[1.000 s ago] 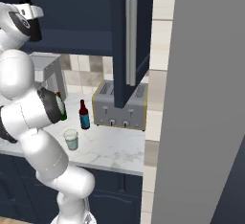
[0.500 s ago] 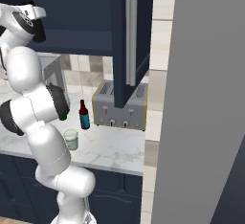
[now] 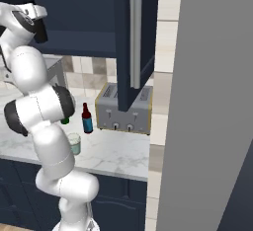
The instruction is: Sort all alcoholic drinks to one cabinet, and non-alcoholic drinks to the other.
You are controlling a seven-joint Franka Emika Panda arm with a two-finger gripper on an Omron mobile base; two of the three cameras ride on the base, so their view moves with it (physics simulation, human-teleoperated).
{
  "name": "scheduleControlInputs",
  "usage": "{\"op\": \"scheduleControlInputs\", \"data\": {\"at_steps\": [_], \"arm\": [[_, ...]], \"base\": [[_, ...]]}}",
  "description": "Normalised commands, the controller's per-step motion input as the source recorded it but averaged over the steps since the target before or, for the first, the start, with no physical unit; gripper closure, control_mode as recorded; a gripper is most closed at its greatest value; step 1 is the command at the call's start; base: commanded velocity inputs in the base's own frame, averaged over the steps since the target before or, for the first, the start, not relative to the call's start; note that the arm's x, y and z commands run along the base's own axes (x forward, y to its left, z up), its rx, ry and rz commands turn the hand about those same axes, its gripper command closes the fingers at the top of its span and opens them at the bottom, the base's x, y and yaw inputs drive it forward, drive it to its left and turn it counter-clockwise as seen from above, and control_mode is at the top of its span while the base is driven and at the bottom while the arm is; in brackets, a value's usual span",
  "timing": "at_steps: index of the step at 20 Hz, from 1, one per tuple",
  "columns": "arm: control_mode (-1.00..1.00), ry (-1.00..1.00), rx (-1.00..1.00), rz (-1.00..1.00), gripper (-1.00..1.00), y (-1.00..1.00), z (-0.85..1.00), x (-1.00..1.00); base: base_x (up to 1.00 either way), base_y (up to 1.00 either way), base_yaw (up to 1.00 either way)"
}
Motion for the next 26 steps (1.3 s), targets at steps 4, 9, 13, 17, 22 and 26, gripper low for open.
{"op": "scheduleControlInputs", "data": {"at_steps": [4, 9, 13, 17, 22, 26], "arm": [[-1.0, 0.03, -0.01, 0.0, -1.0, 0.0, -0.24, 0.22], [-1.0, 0.09, 0.0, 0.0, -1.0, 0.0, -0.2, 0.14], [-1.0, 0.03, 0.0, 0.0, -1.0, -0.01, -0.03, 0.0], [-1.0, 0.04, 0.0, 0.0, -1.0, 0.0, 0.0, 0.0], [-1.0, 0.0, 0.0, 0.0, -1.0, -0.01, 0.0, -0.05], [-1.0, 0.0, 0.0, 0.0, -1.0, -0.08, 0.0, -0.26]], "base": [[0.0, 0.0, 0.0], [0.0, 0.0, 0.0], [0.0, 0.0, 0.0], [0.0, 0.0, 0.0], [0.0, 0.0, 0.0], [0.0, 0.0, 0.0]]}}
